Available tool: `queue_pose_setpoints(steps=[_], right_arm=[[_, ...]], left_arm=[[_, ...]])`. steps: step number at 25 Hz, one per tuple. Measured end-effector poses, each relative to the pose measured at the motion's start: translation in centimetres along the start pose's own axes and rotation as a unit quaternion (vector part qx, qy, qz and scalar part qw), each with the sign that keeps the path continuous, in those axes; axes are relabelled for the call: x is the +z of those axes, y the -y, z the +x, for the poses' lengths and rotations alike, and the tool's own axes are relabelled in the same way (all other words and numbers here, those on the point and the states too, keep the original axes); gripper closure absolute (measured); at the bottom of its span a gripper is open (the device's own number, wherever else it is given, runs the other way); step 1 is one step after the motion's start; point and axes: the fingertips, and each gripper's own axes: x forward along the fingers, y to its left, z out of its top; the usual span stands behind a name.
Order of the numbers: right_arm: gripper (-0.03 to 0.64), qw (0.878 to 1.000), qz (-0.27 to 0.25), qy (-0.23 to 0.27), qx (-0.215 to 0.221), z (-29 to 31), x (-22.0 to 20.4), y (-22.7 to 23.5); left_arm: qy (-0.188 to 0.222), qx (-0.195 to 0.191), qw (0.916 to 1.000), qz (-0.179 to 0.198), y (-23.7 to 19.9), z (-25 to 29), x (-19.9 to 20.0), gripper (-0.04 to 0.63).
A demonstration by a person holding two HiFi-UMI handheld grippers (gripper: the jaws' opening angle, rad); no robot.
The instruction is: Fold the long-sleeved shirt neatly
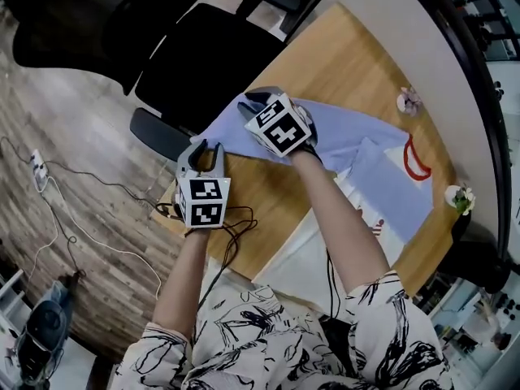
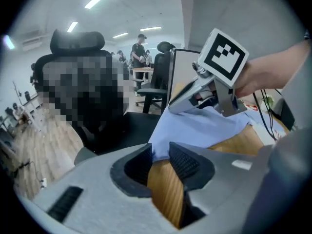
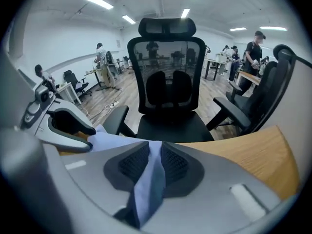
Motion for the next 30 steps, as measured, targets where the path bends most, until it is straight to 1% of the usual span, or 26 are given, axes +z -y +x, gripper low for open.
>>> queue_pose_setpoints(steps=[2,4,5,7,8,11,13,15,18,20,22,25,28,30], right_arm=[[0.582,1.000,0.016,0.014,-0.004,0.1,0.0,-0.1],[0.592,1.000,0.014,0.017,-0.007,0.1,0.0,-0.1],[0.594,1.000,0.008,0.014,-0.009,0.1,0.0,-0.1],[0.595,1.000,0.002,0.013,-0.011,-0.5,0.0,0.0],[0.595,1.000,0.006,0.020,-0.012,-1.0,0.3,0.0],[0.595,0.998,0.027,0.059,-0.016,-3.9,1.5,0.4],[0.595,0.996,0.030,0.080,-0.020,-6.6,2.2,0.7],[0.595,0.994,0.036,0.105,-0.022,-9.6,2.9,1.0],[0.595,0.989,0.044,0.144,-0.013,-14.8,2.6,1.5],[0.595,0.984,0.054,0.170,-0.015,-19.0,1.7,2.4],[0.595,0.978,0.064,0.196,-0.028,-23.4,0.8,3.4],[0.595,0.967,0.081,0.236,-0.049,-30.1,-0.6,4.9],[0.595,0.953,0.102,0.271,-0.090,-36.4,-2.5,7.0],[0.595,0.947,0.110,0.281,-0.107,-39.6,-4.3,7.6]], left_arm=[[0.008,0.010,0.9999,0.007,-0.1,0.1,-0.1,0.502],[0.007,0.009,0.9998,0.017,0.1,0.2,-0.2,0.545],[0.006,0.004,0.9999,0.015,0.2,0.3,-0.1,0.569],[0.013,-0.006,0.9999,-0.002,0.4,-0.1,0.5,0.574],[0.022,-0.007,0.9997,-0.008,0.4,-0.5,1.2,0.575],[0.058,-0.010,0.9982,-0.007,1.4,-2.5,3.8,0.575],[0.087,-0.019,0.9960,-0.011,2.9,-4.2,6.0,0.575],[0.118,-0.035,0.9924,-0.010,5.0,-5.8,8.4,0.575],[0.160,-0.073,0.9845,0.002,9.8,-8.1,12.0,0.575],[0.187,-0.103,0.9768,0.017,13.8,-9.7,14.5,0.575],[0.212,-0.129,0.9680,0.035,17.7,-11.6,16.8,0.575],[0.245,-0.155,0.9555,0.057,23.1,-14.4,19.5,0.575],[0.263,-0.185,0.9438,0.076,28.2,-16.2,21.6,0.575],[0.269,-0.204,0.9371,0.089,31.5,-17.1,22.3,0.575]])
